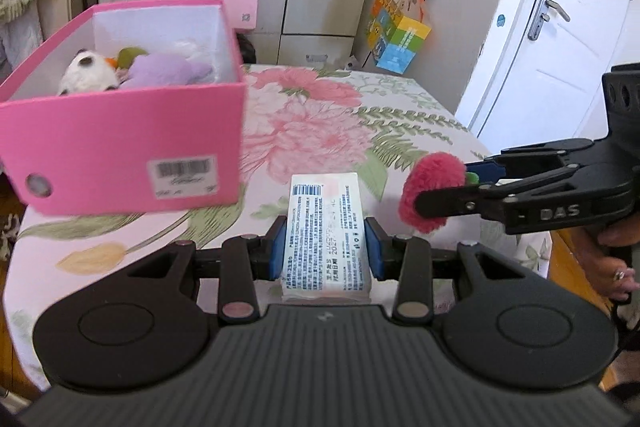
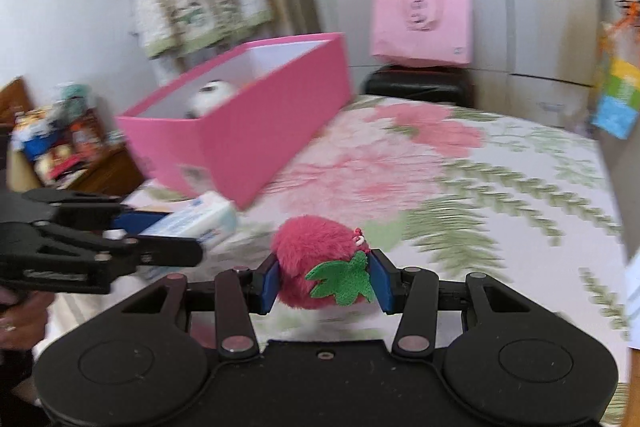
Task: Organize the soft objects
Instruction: 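Lift the tube box and strawberry plush and carry both over the shoebox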
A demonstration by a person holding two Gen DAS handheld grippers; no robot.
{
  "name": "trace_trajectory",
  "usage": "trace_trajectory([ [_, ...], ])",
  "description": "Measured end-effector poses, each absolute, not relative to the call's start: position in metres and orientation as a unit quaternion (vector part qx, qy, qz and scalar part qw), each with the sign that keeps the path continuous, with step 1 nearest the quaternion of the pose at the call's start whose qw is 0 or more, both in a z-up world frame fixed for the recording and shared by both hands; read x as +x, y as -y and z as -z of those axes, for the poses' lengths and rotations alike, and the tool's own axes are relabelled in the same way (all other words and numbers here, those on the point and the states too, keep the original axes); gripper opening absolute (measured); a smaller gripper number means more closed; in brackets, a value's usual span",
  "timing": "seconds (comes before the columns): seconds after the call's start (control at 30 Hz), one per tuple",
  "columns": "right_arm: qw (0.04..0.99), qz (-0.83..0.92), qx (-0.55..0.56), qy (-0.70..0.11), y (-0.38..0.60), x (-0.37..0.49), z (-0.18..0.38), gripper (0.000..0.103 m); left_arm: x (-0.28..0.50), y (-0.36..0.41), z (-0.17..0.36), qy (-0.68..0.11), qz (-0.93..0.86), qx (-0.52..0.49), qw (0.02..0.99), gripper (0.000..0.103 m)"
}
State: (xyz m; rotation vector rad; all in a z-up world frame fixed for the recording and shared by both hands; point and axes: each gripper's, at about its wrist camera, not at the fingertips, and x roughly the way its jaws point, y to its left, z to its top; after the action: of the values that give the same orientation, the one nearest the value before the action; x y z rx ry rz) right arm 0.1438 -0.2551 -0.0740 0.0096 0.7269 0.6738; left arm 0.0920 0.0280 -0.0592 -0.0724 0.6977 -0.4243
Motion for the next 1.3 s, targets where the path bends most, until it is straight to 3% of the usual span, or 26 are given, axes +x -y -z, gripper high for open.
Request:
trace_trajectory([
  [0.17,0.860,-0.375,0.003,-0.347,0.229,0.132,0.056,0.052,0.084,-0.058,0.044,-0.341,0.210,-0.049,0.915,0.038],
  [0.37,0.867,-0.402,-0.018,-0.295,0.196,0.130,0.021,0.052,0.083,-0.082,0.008,-0.290,0.199,-0.028,0.936,0.038],
  [0.8,0.900,-0.372,-0.063,-0.220,0.137,0.184,-0.039,0.052,0.144,-0.112,-0.044,-0.212,0.146,-0.027,0.966,0.038],
  [0.93,0.917,-0.332,-0.106,-0.196,0.121,0.212,-0.035,0.053,0.183,-0.118,-0.050,-0.223,0.136,-0.040,0.964,0.038],
  [1.3,0.902,-0.355,-0.069,-0.236,0.099,0.299,-0.020,0.053,0.293,-0.127,-0.028,-0.293,0.102,-0.034,0.950,0.038],
])
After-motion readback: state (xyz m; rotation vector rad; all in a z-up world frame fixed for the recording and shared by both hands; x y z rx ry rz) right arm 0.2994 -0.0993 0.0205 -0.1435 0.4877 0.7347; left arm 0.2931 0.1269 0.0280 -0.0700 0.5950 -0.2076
